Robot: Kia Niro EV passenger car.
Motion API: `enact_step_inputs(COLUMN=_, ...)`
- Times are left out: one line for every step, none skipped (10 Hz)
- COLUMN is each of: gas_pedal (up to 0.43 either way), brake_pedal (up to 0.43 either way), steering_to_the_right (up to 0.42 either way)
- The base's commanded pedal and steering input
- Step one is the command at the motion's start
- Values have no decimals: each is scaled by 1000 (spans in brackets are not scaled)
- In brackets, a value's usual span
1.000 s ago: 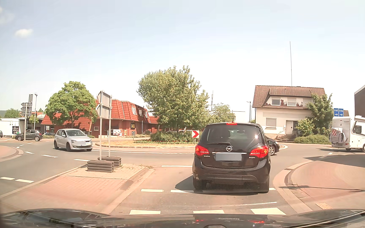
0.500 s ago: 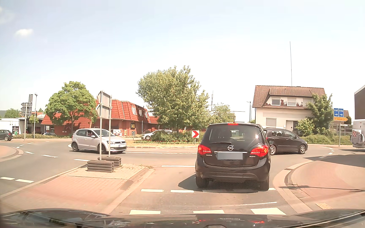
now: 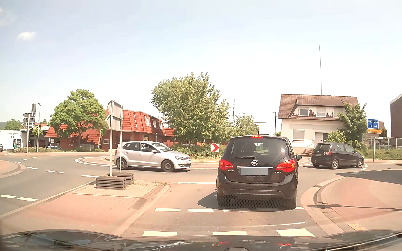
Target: Follow the waypoints while adhering to traffic rules and regulations
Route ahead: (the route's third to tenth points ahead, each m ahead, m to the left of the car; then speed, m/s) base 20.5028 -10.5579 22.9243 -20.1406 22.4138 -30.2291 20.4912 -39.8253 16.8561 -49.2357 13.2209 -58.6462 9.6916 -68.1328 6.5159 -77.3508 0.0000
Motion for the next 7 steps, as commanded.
enact_step_inputs(gas_pedal=0, brake_pedal=171, steering_to_the_right=10)
enact_step_inputs(gas_pedal=0, brake_pedal=171, steering_to_the_right=10)
enact_step_inputs(gas_pedal=0, brake_pedal=171, steering_to_the_right=10)
enact_step_inputs(gas_pedal=0, brake_pedal=171, steering_to_the_right=10)
enact_step_inputs(gas_pedal=0, brake_pedal=171, steering_to_the_right=10)
enact_step_inputs(gas_pedal=0, brake_pedal=171, steering_to_the_right=10)
enact_step_inputs(gas_pedal=0, brake_pedal=171, steering_to_the_right=10)
